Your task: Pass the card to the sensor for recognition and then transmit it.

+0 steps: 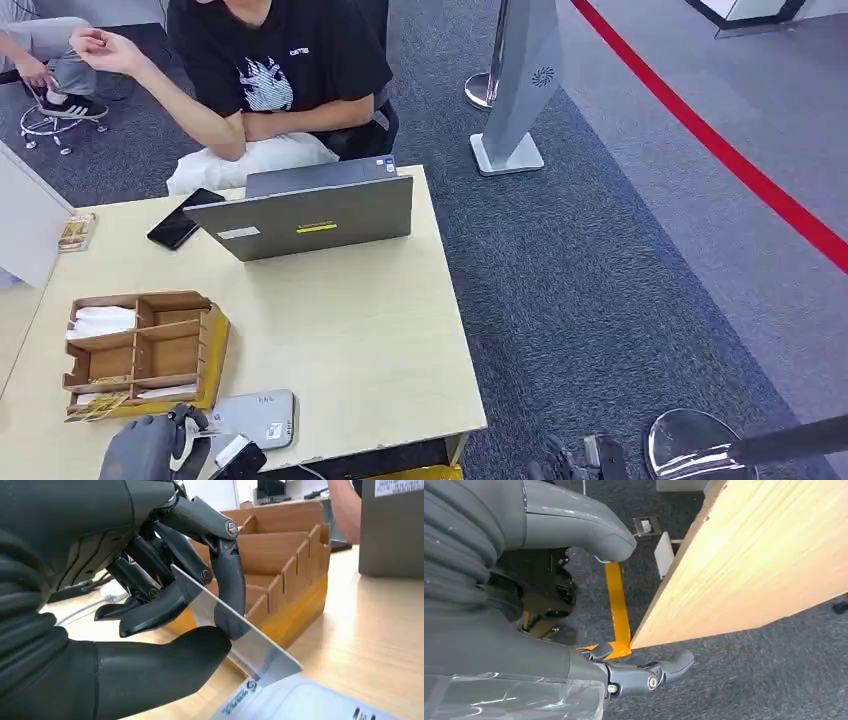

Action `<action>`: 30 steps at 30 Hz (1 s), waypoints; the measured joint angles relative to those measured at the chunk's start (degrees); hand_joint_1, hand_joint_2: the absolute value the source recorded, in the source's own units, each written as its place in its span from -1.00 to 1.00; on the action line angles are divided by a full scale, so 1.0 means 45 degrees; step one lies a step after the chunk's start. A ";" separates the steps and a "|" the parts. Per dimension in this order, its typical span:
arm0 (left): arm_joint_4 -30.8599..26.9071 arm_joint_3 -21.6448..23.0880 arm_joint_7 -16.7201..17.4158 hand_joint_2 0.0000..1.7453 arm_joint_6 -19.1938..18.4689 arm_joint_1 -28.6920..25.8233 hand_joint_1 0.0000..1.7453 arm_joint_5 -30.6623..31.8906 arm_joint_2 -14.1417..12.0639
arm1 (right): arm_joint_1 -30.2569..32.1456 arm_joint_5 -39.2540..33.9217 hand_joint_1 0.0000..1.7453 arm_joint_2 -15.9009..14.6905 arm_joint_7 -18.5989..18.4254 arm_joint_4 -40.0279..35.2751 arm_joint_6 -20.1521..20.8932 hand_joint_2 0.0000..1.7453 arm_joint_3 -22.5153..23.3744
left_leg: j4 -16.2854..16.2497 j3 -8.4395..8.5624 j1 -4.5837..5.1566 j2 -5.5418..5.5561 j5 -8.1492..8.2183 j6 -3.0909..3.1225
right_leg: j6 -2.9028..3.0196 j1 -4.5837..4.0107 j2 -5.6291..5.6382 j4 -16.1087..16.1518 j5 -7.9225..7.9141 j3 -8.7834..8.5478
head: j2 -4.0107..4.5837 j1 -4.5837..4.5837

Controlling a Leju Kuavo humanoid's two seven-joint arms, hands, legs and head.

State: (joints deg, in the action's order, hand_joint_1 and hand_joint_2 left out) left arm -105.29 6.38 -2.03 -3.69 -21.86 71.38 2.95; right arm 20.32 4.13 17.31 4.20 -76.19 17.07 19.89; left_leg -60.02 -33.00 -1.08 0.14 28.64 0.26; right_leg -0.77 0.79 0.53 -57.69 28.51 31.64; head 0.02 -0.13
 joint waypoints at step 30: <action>-0.0670 0.0404 0.1496 1.00 -0.1837 0.5874 1.00 0.0913 -0.1306 | -0.0164 0.0564 -1.00 0.0000 -0.0024 0.0467 0.0505 1.00 0.0034 | -0.0002 0.0003 -0.0005 0.0034 -0.0040 -0.0001 | 0.0012 -0.0004 -0.0035 -0.0013 -0.0028 -0.0009 | 0.0000 0.0005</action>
State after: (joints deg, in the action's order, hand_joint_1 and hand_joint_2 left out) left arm -108.30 8.20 4.70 -11.96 4.57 75.49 -2.93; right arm 19.59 6.67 17.31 4.09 -74.09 19.34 20.04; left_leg -60.03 -32.99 -1.10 0.29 28.46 0.25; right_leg -0.72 0.78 0.37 -57.74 28.38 31.60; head 0.02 -0.11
